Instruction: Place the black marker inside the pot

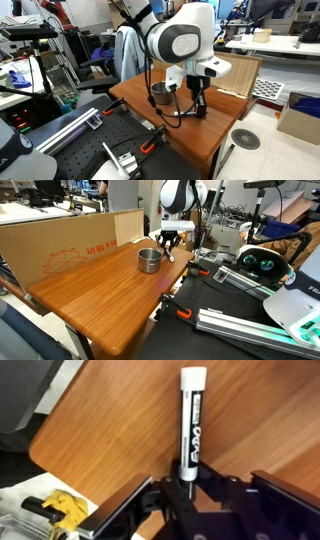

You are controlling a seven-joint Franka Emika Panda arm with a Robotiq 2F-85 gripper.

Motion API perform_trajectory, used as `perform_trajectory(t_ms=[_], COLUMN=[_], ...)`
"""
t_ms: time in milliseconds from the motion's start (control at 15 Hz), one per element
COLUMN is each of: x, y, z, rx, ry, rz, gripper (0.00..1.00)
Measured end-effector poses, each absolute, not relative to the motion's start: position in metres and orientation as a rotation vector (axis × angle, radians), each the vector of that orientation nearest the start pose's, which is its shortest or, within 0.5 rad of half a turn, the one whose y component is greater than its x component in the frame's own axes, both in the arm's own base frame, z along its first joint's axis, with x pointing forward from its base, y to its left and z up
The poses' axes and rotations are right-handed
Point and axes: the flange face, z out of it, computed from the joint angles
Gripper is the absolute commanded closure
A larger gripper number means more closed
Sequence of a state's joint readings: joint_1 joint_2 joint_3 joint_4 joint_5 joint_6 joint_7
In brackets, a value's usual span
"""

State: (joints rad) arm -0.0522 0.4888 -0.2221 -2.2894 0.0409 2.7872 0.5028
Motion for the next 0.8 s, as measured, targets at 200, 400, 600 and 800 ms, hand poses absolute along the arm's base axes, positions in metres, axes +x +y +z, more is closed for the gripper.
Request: perform_trajectory(t_ms=[200,400,600,800], x=[0.516,0.532,0.544,0.548], y=[-0.144,-0.131,-0.113,-0.089], z=[0.162,0.201,0.246,0.277], rx=[-2.965,-2.946,-2.928,-2.918], ry=[1.212,1.149,1.071,0.994], rz=[-0.120,-0.238,-0.360,-0.448], gripper=[0.94,0.94,0.94,0.94])
